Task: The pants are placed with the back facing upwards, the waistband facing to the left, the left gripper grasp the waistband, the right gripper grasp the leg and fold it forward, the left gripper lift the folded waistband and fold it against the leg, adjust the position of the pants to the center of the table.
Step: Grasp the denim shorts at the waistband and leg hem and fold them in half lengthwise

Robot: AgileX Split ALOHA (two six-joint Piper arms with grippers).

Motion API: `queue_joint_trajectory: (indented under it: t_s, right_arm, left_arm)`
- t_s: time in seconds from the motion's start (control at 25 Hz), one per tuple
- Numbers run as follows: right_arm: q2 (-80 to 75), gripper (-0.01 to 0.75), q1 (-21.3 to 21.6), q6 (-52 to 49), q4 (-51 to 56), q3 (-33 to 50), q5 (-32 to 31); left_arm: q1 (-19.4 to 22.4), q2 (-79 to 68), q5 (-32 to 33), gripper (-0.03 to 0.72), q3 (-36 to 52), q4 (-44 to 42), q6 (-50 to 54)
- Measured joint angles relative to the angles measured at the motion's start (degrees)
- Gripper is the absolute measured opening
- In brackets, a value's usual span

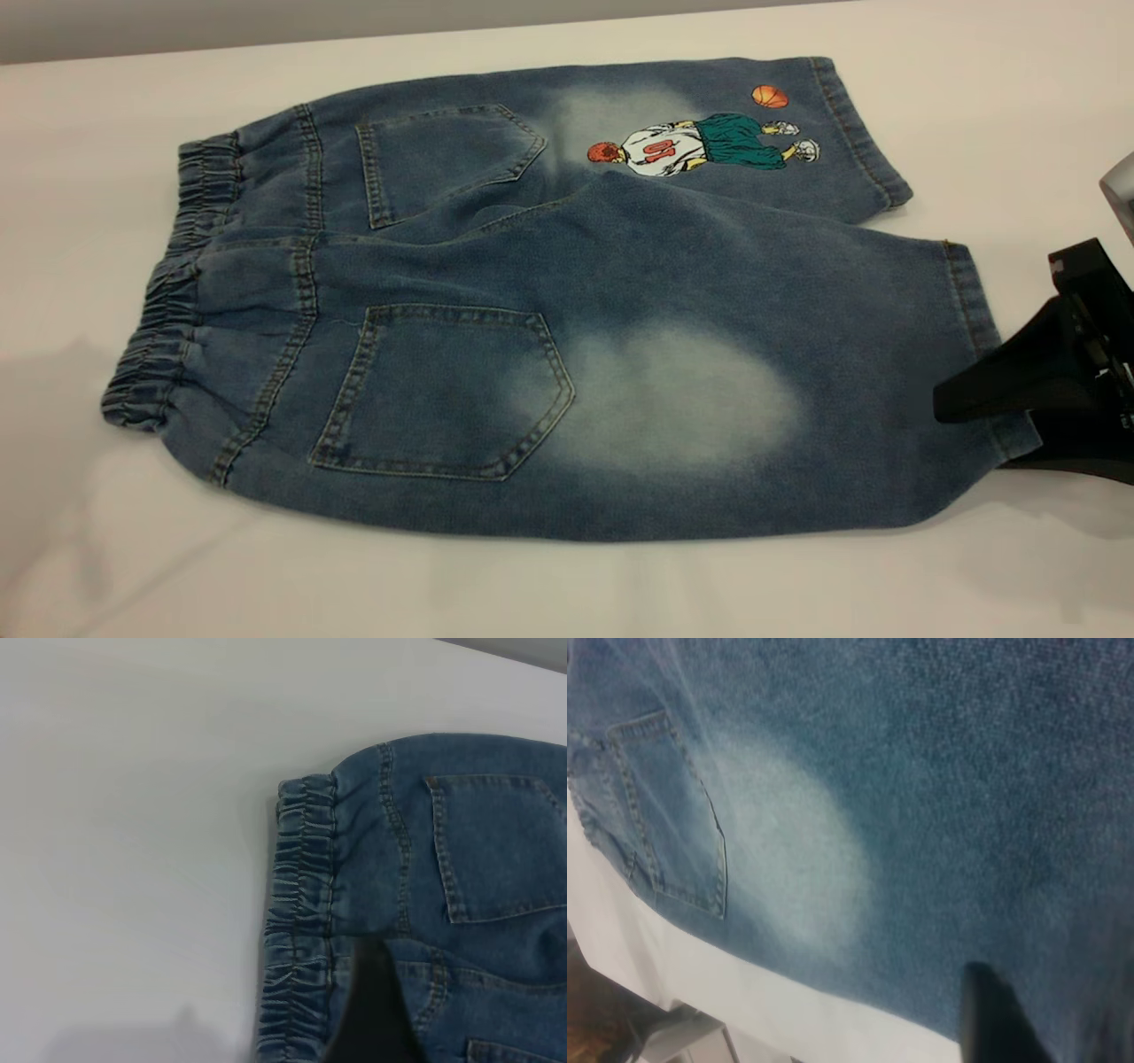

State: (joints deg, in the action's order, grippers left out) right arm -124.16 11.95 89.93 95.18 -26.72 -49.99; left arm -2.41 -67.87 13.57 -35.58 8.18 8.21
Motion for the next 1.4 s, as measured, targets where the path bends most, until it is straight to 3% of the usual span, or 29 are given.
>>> queue_joint_trajectory:
  t_s: [0.2, 0.28, 0.6, 1.4]
  right_arm:
    - [0.1, 0.057, 0.0, 0.0, -2.1, 0.0, 0.0]
    - [0.2, 0.021, 0.0, 0.0, -2.3, 0.0, 0.3]
    - [0.3, 0.014, 0.0, 0.0, -2.3, 0.0, -0.1]
    - [0.2, 0.014, 0.0, 0.0, -2.8, 0.0, -0.7]
  left_arm:
    - [0.0, 0.0, 1.7, 0.467, 0.0, 1.2, 0.0]
    - [0.0, 0.0, 2.8, 0.467, 0.0, 1.1, 0.0]
    - [0.0, -2.7, 11.8, 0.467, 1.6, 0.7, 3.4]
    - [-0.1, -27.5, -2.6, 0.467, 3.1, 1.0, 4.3]
